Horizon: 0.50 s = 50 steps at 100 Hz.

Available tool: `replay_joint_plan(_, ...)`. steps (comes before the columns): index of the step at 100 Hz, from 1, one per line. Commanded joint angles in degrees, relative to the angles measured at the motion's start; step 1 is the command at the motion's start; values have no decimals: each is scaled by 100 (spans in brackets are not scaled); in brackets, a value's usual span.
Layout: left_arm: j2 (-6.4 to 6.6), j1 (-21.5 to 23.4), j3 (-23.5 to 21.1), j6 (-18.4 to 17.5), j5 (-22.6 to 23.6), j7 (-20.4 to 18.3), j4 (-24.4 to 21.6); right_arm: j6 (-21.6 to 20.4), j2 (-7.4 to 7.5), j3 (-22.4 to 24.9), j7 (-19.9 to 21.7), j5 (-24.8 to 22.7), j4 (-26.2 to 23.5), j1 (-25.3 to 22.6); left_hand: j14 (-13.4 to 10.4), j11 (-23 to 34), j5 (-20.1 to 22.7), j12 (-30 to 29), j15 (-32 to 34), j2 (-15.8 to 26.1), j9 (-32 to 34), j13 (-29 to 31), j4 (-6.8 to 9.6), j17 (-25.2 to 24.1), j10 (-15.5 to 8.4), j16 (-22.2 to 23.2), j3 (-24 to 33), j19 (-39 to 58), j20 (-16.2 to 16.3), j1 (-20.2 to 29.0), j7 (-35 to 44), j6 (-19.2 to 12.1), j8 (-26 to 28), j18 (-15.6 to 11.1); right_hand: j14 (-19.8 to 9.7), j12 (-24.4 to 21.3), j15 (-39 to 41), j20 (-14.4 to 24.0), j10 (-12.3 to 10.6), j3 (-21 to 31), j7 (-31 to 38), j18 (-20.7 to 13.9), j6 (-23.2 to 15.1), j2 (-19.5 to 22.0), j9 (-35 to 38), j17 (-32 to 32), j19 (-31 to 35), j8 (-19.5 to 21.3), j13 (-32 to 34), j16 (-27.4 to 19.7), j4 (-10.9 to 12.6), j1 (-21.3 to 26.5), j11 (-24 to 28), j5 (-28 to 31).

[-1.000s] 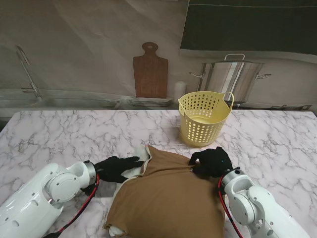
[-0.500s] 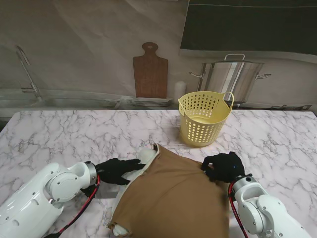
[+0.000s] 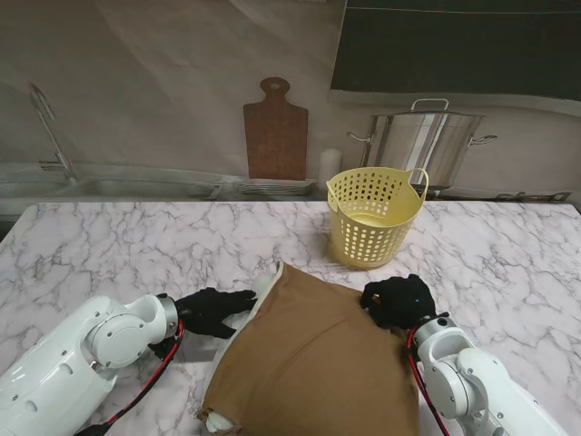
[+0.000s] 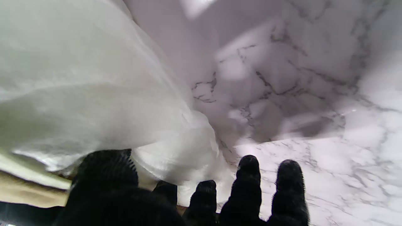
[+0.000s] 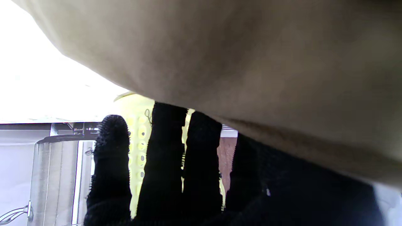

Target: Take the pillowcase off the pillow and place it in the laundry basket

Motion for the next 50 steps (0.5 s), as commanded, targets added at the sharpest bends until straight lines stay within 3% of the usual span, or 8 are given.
replay_joint_plan(1,20,-15,33,55,49,-90,64,34,-38,-57,-15,-6,89,24,-140,99,62,46,-30,-593,-131,-83,-112,56,53,-58,-126,-1084,140,80,333,180,71,-35,-34,-13,17,119,-63,455,529,124,-161,221,110,-80,156,129,186,59,426,641,152,332)
replay_joint_plan(8,14,-38,40,89,39,-76,54,19,-52,-106,-106,28,104,67,-135,100,56,49,-29,-587,-127,-82,-112,58,65,-56,-128,-1086,149,84,333,180,70,-37,-61,-108,-94,163,-143,340,491,125,-178,238,92,-93,158,17,164,-13,432,611,27,238)
replay_joint_plan(14,11,-50,48,99,37,-72,42,-9,-71,-117,-233,67,98,72,-141,97,38,51,-28,-570,-132,-82,-113,59,64,-54,-129,-1087,156,86,327,185,67,-36,-53,-414,-406,217,-181,135,505,111,-130,284,1,-153,82,-441,86,-216,452,523,-371,-21)
replay_joint_plan(25,12,-67,73,90,23,-76,19,-223,-100,27,-300,225,-96,-82,-139,100,31,56,-24,-554,-120,-72,-114,65,70,-50,-132,-1086,166,83,327,180,64,-39,120,-1561,-1313,160,79,-664,66,171,312,589,-873,-539,-178,-1066,-549,-703,557,-466,-1477,-851)
replay_joint_plan(35,8,-67,90,90,5,-70,-29,-409,-132,232,-299,413,-420,-366,-138,101,23,61,-20,-536,-114,-63,-115,69,77,-46,-134,-1086,174,80,327,190,61,-39,265,-2369,-1897,147,336,-1261,-1313,166,714,1126,-1763,-883,-373,-620,-1202,-1076,871,-949,-2062,-1018)
replay_joint_plan(38,7,-64,90,88,7,-63,-49,-471,-136,291,-333,399,-505,-450,-142,101,21,62,-20,-528,-112,-63,-114,74,77,-46,-131,-1083,178,87,327,193,61,-34,337,-2663,-2101,133,424,-1507,-1886,187,851,1316,-2161,-1009,-464,-290,-1476,-1232,1032,-1084,-2311,-1162)
replay_joint_plan(50,1,-72,97,87,5,-47,-116,-625,-139,550,-404,250,-986,-887,-141,100,20,67,-20,-503,-107,-60,-116,68,83,-43,-136,-1083,185,81,328,194,59,-45,646,-3467,-2762,5,677,-2109,-2855,266,1206,1543,-3016,-1331,-812,-601,-2075,-1727,1035,-1411,-3132,-1993)
